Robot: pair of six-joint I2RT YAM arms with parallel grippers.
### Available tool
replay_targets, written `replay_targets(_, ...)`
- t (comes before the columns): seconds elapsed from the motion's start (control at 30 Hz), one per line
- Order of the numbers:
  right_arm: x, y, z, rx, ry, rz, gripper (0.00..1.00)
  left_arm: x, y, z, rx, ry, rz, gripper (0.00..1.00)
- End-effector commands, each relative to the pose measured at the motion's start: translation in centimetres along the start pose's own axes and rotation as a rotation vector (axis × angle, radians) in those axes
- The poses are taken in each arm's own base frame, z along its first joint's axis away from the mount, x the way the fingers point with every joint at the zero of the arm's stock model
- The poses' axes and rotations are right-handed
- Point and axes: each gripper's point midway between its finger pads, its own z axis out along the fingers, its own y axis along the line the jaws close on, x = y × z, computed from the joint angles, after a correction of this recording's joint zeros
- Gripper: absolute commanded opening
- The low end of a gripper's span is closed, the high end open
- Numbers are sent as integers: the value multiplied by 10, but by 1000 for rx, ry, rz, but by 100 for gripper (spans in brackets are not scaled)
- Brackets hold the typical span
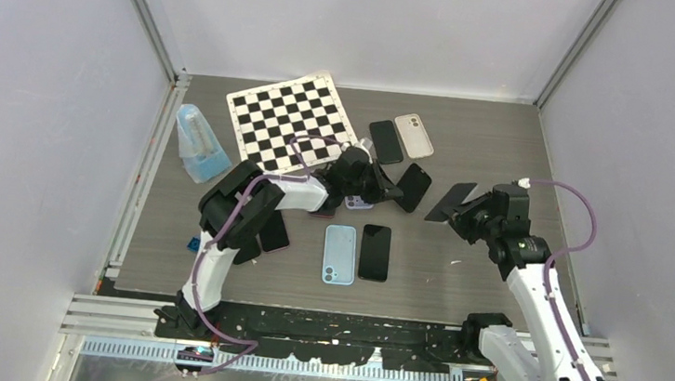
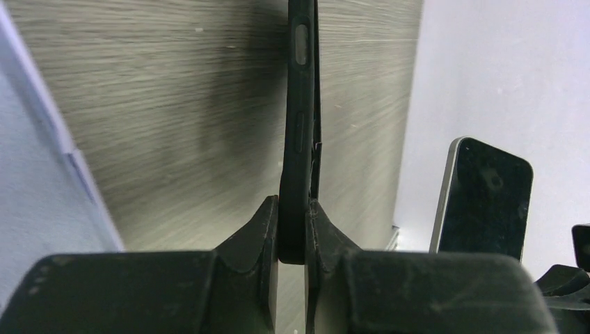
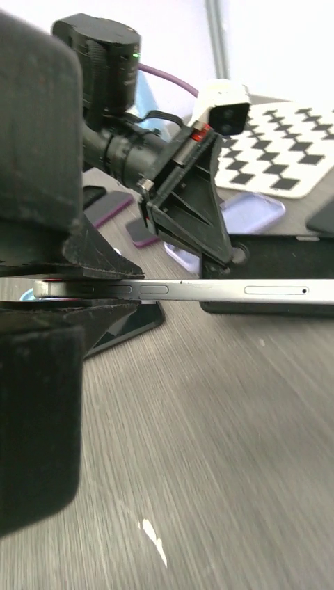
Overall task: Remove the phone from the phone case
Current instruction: Place the phone case at the center of the board, then place the phone at the center of the board.
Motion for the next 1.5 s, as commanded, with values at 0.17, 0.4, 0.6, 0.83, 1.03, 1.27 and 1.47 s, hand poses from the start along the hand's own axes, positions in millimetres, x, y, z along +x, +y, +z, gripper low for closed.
replay_targets(0.17, -11, -41, 45, 11, 54, 96, 4, 6, 14, 23, -41, 57, 63, 5)
replay_targets(0.4, -10, -42, 69, -31, 88, 91, 9, 17, 21, 26, -102, 156, 84, 27)
replay_targets(0.6, -7, -51, 88, -23, 109, 82, 13, 23, 37, 22, -178, 192, 91, 39)
replay_targets(0.83, -10, -60, 104, -2, 96, 91, 22, 25, 39, 23, -180, 203, 96, 56)
replay_targets(1.03, -9, -84, 112, 108, 94, 81, 40, 21, 44, 11, -238, 186, 137, 66)
replay_targets(1.27, -15, -103, 104, 213, 49, 46, 65, 4, 32, -6, -261, 128, 235, 100)
replay_targets(1.47, -29, -110, 95, 284, -7, 12, 82, -16, 10, -35, -274, 53, 324, 100)
